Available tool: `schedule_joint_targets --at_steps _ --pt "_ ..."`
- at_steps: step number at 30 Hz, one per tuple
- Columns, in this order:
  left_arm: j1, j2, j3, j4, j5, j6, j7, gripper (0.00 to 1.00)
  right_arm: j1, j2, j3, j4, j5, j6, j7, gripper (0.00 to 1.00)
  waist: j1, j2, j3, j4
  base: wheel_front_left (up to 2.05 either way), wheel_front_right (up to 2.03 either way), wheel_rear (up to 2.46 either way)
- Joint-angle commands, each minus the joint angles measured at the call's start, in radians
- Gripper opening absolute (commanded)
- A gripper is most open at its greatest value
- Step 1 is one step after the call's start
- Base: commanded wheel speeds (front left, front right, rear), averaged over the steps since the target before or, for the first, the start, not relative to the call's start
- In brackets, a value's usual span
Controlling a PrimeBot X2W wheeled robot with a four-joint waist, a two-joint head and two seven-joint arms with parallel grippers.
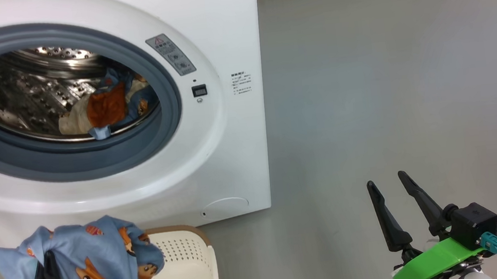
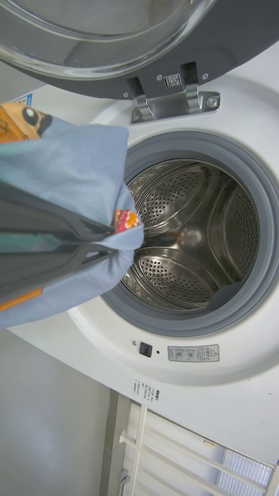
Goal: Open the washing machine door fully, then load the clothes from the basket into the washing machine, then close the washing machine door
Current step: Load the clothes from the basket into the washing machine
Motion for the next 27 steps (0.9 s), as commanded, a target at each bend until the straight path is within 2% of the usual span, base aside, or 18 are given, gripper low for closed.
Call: schedule_joint_targets --at_steps 1,13,27 --pt "-0.009 0.011 0.037 -0.041 0.009 -0.003 -0.009 0.0 0.0 0.003 0.017 -0.029 -0.015 0.003 -0.005 1.0 0.0001 0.0 -0.01 -0.002 0.0 0.0 0.0" --pt "0.041 -0.007 0.05 -0.103 0.034 -0.003 -0.009 0.0 0.038 0.003 0.015 -0.04 -0.024 0.003 -0.005 1.0 0.0001 0.0 -0.046 -0.01 0.0 0.0 0.0" --pt "0.038 -0.012 0.048 -0.113 0.013 0.0 -0.009 0.0 0.037 0.003 0.015 -0.047 -0.012 0.003 -0.005 1.0 0.0001 0.0 -0.017 -0.013 0.0 0.0 0.0"
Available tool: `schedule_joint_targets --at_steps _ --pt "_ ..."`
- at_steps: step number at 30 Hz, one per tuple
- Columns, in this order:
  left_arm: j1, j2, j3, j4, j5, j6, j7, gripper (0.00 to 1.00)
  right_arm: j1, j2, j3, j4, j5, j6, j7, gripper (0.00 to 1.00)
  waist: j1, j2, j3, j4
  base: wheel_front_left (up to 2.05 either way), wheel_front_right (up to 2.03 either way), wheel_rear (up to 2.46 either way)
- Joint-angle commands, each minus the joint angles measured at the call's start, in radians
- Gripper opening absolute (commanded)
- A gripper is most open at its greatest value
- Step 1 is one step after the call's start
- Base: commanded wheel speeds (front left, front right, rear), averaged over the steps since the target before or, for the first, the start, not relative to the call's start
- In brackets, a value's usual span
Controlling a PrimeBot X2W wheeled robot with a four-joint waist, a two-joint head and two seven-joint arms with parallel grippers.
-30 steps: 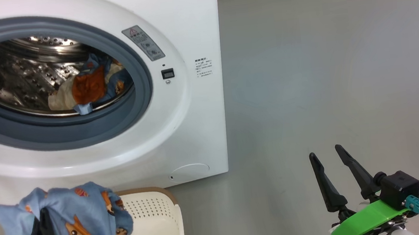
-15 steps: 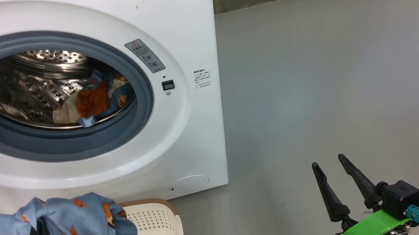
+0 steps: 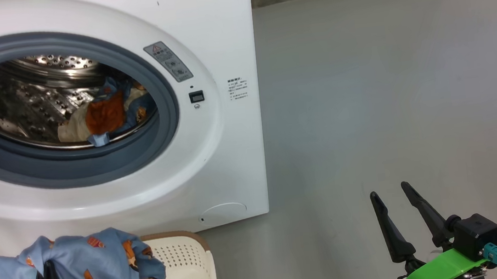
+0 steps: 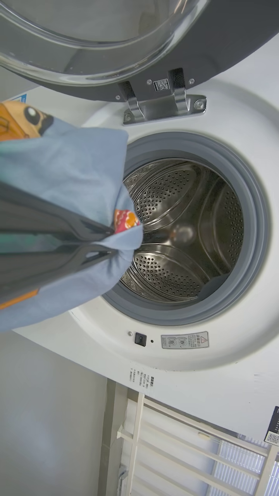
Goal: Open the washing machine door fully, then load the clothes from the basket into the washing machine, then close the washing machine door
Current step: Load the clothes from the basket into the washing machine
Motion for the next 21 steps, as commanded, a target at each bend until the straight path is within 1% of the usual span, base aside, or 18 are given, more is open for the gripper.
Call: schedule_joint_targets --at_steps 1,9,15,21 --pt "-0.037 0.006 0.032 -0.029 -0.022 0.002 -0.009 0.0 -0.009 0.002 0.019 -0.028 0.004 0.003 -0.005 1.0 0.0 0.0 0.013 0.001 0.0 0.0 0.0" --pt "-0.118 0.006 0.037 -0.013 -0.026 0.002 -0.009 0.0 -0.03 0.002 0.025 -0.035 0.008 0.003 -0.005 1.0 0.0 0.0 0.079 -0.002 0.0 0.0 0.0" --pt "-0.242 0.011 0.059 0.004 -0.018 -0.001 -0.009 0.0 -0.056 0.002 0.031 -0.044 0.006 0.003 -0.005 1.0 0.0 0.0 0.151 -0.009 0.0 0.0 0.0" --pt "-0.387 0.06 0.073 0.046 -0.018 -0.003 -0.009 0.0 -0.081 0.002 0.034 -0.053 0.001 0.003 -0.005 1.0 0.0 0.0 0.225 -0.027 0.0 0.0 0.0"
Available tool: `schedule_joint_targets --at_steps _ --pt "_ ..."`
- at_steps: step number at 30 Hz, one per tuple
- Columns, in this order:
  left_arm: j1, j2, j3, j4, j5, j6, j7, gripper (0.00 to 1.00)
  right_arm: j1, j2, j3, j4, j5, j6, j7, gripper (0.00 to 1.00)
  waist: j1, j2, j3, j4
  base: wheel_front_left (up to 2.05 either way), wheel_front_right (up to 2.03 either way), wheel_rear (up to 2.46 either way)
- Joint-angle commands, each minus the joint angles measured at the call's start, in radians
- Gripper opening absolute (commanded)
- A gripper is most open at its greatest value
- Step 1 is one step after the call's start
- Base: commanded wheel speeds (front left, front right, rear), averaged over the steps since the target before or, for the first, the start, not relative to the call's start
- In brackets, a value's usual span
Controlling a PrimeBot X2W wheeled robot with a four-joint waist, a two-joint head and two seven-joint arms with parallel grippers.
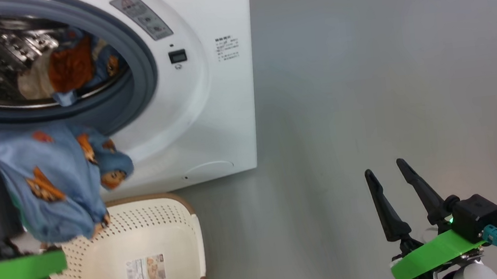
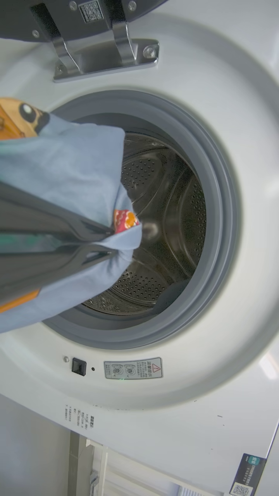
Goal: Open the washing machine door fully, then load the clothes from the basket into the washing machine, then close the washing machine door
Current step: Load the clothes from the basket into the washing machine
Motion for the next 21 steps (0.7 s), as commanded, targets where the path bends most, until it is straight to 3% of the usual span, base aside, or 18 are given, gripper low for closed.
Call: schedule_joint_targets --at_steps 1,8,21 --pt "-0.066 0.044 0.038 -0.01 0.004 -0.003 -0.008 0.0 -0.028 0.002 0.024 -0.027 -0.006 0.003 -0.005 1.0 -0.0001 0.0 0.055 -0.018 0.0 0.0 0.0" --pt "-0.255 0.089 0.063 0.034 -0.001 -0.003 -0.008 0.0 -0.059 0.002 0.031 -0.042 -0.012 0.003 -0.005 1.0 -0.0001 0.0 0.148 -0.043 0.0 0.0 0.0" --pt "-0.51 0.122 0.113 0.136 0.009 -0.003 -0.008 0.0 -0.109 0.002 0.036 -0.073 0.007 0.003 -0.005 1.0 -0.0001 0.0 0.348 -0.086 0.0 0.0 0.0"
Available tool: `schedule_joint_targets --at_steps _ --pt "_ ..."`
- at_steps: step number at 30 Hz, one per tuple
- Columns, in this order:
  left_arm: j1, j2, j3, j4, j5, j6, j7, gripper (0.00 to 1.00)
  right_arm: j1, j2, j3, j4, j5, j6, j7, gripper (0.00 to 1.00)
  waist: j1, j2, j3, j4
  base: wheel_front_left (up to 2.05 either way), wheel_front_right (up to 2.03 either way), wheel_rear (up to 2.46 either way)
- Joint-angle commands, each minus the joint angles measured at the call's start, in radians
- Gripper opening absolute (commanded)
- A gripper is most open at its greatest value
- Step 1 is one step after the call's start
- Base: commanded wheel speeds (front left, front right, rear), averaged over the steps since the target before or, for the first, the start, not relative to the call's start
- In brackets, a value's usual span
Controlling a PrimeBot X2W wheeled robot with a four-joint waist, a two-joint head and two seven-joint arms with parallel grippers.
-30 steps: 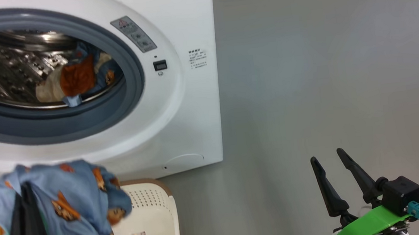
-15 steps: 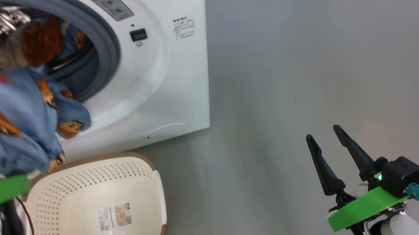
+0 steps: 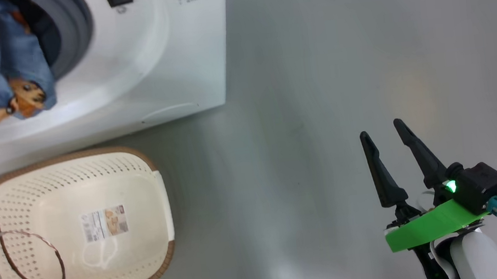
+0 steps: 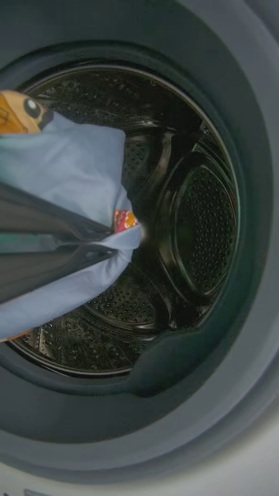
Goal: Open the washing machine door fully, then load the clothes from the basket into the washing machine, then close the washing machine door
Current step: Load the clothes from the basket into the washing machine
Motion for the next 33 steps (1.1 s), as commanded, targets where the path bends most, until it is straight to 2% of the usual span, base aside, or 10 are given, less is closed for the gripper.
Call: schedule_joint_targets --at_steps 1,4,9,12,15,21,27,33 --pt "-0.032 0.057 0.024 0.009 0.008 -0.003 -0.004 0.0 -0.013 0.002 0.031 -0.029 0.006 0.003 -0.005 1.0 -0.0002 -0.0001 0.089 -0.028 0.0 0.0 0.0" --pt "-0.07 0.08 0.003 0.063 0.007 -0.003 -0.004 0.0 -0.022 0.002 0.031 -0.036 0.013 0.003 -0.005 1.0 -0.0002 -0.0001 0.126 -0.033 0.0 0.0 0.0" --pt "-0.164 0.149 -0.063 0.193 -0.023 -0.003 -0.004 0.0 -0.036 0.002 0.035 -0.039 0.02 0.003 -0.005 1.0 -0.0002 -0.0001 0.169 -0.035 0.0 0.0 0.0" --pt "-0.2 0.165 -0.093 0.242 -0.038 -0.003 -0.004 0.0 -0.04 0.002 0.041 -0.035 0.026 0.003 -0.005 1.0 -0.0002 -0.0001 0.178 -0.032 0.0 0.0 0.0" --pt "-0.282 0.211 -0.155 0.336 -0.071 -0.003 0.009 0.0 -0.047 0.002 0.054 -0.032 0.039 0.003 -0.005 1.0 -0.0002 -0.0001 0.195 -0.032 0.0 0.0 0.0" --pt "-0.459 0.27 -0.269 0.444 -0.174 -0.003 0.124 0.0 -0.068 0.002 0.076 -0.024 0.068 0.003 -0.005 1.0 -0.0002 -0.0001 0.242 -0.031 0.0 0.0 0.0" --pt "-0.602 0.34 -0.368 0.504 -0.206 -0.003 0.206 0.0 -0.084 0.002 0.094 -0.029 0.098 0.003 -0.005 1.0 -0.0002 -0.0001 0.304 -0.047 0.0 0.0 0.0" --pt "-0.701 0.404 -0.462 0.491 -0.304 -0.003 0.268 0.0 -0.106 0.002 0.098 -0.044 0.115 0.003 -0.005 1.0 -0.0002 -0.0001 0.383 -0.065 0.0 0.0 0.0"
